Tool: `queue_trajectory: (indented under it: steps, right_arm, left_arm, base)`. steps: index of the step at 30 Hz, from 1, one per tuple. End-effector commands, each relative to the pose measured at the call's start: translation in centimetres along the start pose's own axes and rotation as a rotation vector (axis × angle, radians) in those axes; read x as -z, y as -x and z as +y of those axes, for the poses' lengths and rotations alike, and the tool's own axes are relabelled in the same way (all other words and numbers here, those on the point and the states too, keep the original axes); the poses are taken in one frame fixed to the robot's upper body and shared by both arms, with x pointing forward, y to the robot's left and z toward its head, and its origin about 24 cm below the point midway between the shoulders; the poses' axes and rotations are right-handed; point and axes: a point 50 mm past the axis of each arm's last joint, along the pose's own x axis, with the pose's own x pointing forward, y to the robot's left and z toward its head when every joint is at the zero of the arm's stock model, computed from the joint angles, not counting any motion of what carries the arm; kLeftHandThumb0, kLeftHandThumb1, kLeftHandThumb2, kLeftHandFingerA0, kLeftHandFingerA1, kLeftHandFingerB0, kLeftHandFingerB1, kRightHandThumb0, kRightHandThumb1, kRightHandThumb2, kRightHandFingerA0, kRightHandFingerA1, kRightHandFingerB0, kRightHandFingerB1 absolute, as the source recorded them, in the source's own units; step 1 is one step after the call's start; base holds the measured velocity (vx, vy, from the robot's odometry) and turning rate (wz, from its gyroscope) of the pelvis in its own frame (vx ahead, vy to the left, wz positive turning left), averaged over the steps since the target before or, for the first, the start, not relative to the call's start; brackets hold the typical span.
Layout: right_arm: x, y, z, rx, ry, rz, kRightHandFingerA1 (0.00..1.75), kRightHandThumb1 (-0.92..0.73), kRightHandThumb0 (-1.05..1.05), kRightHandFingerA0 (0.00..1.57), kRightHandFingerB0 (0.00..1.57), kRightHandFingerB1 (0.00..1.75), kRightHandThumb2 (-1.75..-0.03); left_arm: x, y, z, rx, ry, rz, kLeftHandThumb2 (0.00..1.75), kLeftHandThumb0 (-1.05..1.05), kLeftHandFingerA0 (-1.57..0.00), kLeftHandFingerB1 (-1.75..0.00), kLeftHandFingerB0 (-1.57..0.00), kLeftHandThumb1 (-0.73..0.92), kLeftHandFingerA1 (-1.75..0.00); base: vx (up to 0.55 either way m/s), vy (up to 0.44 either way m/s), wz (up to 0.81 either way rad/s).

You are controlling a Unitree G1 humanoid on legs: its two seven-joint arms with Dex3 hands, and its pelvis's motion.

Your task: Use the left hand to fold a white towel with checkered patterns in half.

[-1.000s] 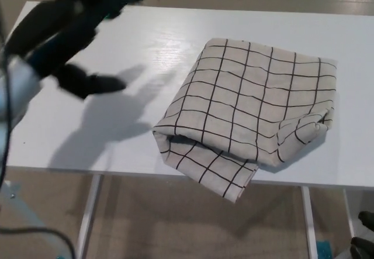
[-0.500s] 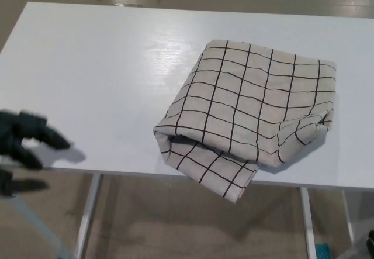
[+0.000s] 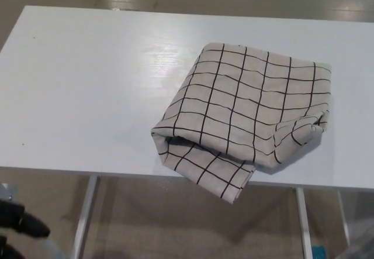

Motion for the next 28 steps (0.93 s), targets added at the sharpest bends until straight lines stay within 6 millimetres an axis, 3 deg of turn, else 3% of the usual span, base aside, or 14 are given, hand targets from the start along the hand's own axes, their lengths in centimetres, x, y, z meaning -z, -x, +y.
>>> queue_trajectory:
  steps: [1, 3, 6, 7, 11, 15, 19, 20, 28]
  right_arm:
    - [2.6, 2.5, -0.8, 0.060, -0.110, 0.108, 0.64, -0.54, -0.29, 0.46, 0.50, 0.54, -0.56]
    - [3.0, 2.9, 0.0, 0.030, -0.098, 0.140, 0.62, -0.54, -0.29, 0.46, 0.50, 0.53, -0.55]
    - [3.1, 3.0, 0.0, 0.027, -0.097, 0.143, 0.62, -0.54, -0.29, 0.46, 0.50, 0.53, -0.55]
    - [3.4, 3.2, 0.5, 0.012, -0.092, 0.164, 0.62, -0.54, -0.29, 0.48, 0.51, 0.53, -0.56]
    - [4.5, 3.8, 2.0, -0.029, -0.071, 0.215, 0.61, -0.54, -0.28, 0.48, 0.51, 0.53, -0.56]
    - [4.9, 4.0, 2.7, -0.060, -0.050, 0.248, 0.59, -0.55, -0.26, 0.48, 0.50, 0.52, -0.56]
    - [5.0, 4.1, 2.8, -0.067, -0.047, 0.254, 0.59, -0.55, -0.26, 0.48, 0.50, 0.52, -0.56]
    - [5.4, 4.1, 3.2, -0.090, -0.046, 0.263, 0.58, -0.55, -0.25, 0.48, 0.51, 0.52, -0.56]
    - [5.7, 3.3, 3.7, -0.141, -0.032, 0.255, 0.56, -0.56, -0.26, 0.46, 0.51, 0.53, -0.56]
  left_arm:
    - [9.0, 4.1, -3.9, 0.417, 0.828, -0.016, 0.53, -0.16, -0.72, -0.54, -0.80, 0.39, -0.51]
    - [10.1, 4.0, -4.4, 0.362, 0.856, -0.002, 0.53, -0.12, -0.72, -0.55, -0.81, 0.40, -0.50]
    - [10.3, 4.1, -4.4, 0.361, 0.863, -0.003, 0.53, -0.12, -0.72, -0.55, -0.81, 0.40, -0.50]
    - [10.8, 3.7, -4.6, 0.258, 0.853, 0.017, 0.52, -0.11, -0.79, -0.54, -0.84, 0.43, -0.50]
    - [11.9, 2.0, -5.1, -0.130, 0.749, 0.122, 0.53, -0.13, -0.79, -0.51, -0.85, 0.45, -0.48]
    - [11.3, 0.3, -6.0, -0.330, 0.669, 0.121, 0.55, -0.15, -0.75, -0.47, -0.78, 0.51, -0.45]
    - [11.1, 0.0, -6.3, -0.361, 0.662, 0.123, 0.55, -0.15, -0.75, -0.47, -0.78, 0.51, -0.45]
    - [10.6, -0.7, -6.7, -0.367, 0.637, 0.115, 0.56, -0.16, -0.71, -0.42, -0.66, 0.53, -0.44]
    - [8.9, -2.8, -8.2, -0.360, 0.565, 0.081, 0.56, -0.23, -0.69, -0.40, -0.58, 0.53, -0.43]
  base:
    - [0.00, 0.000, 0.00]
    - [0.00, 0.000, 0.00]
    - [0.00, 0.000, 0.00]
    - [0.00, 0.000, 0.00]
    - [0.00, 0.000, 0.00]
    - [0.00, 0.000, 0.00]
    - [0.00, 0.000, 0.00]
    - [0.00, 0.000, 0.00]
    - [0.00, 0.000, 0.00]
